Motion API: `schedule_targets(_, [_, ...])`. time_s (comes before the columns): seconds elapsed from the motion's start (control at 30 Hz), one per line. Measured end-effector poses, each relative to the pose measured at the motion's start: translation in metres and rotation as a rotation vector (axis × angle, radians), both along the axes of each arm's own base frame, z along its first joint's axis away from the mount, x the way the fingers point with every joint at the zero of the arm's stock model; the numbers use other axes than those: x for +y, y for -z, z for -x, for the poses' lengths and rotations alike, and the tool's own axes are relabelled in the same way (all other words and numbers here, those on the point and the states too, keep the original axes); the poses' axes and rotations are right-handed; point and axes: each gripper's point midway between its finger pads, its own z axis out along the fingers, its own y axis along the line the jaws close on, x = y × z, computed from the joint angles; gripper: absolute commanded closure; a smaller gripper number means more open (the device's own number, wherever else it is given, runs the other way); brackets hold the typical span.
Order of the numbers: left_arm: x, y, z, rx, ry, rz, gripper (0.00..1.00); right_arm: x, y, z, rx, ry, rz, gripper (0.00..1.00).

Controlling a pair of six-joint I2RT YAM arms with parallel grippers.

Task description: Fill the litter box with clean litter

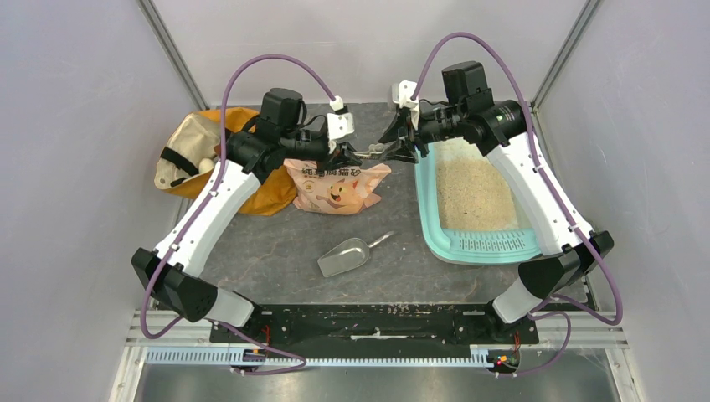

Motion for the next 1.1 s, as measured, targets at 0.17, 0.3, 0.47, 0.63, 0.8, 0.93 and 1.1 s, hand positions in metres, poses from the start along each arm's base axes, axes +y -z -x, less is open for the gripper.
schedule_targets(0.17, [0.0001, -0.0001, -0.0007, -0.002, -0.002, -0.001, 0.98, 0.0002, -0.0005, -0.0006, -0.007, -0.001, -0.001, 0.56])
schedule_targets(0.3, [0.0002, -0.0001, -0.0007, -0.002, -0.003, -0.001, 0.98, 0.0002, -0.0004, -0.0008, -0.007, -0.001, -0.001, 0.55])
schedule_targets(0.47, [0.0, -0.0024, -0.001, -0.006, -0.003, 0.002, 0.98, 0.0014, -0.0004, -0.0005, -0.008, -0.004, -0.002, 0.54])
schedule_targets(0.63, [-0.0008, -0.0036, -0.0024, -0.009, -0.002, 0.003, 0.98, 0.0022, -0.0007, -0.0008, -0.011, -0.005, -0.003, 0.56])
schedule_targets(0.8, [-0.0024, 0.0006, -0.0053, 0.002, -0.002, -0.003, 0.98, 0.0029, -0.0005, -0.0005, -0.011, -0.007, -0.003, 0.57])
schedule_targets(0.93, [-0.0033, 0.0019, -0.0055, 0.005, -0.001, -0.004, 0.98, 0.003, -0.0009, -0.001, -0.014, -0.007, -0.004, 0.61])
schedule_targets(1.1, [-0.0037, -0.0001, -0.0056, 0.0, 0.0, -0.002, 0.98, 0.0029, -0.0009, -0.0012, -0.017, -0.008, -0.004, 0.63])
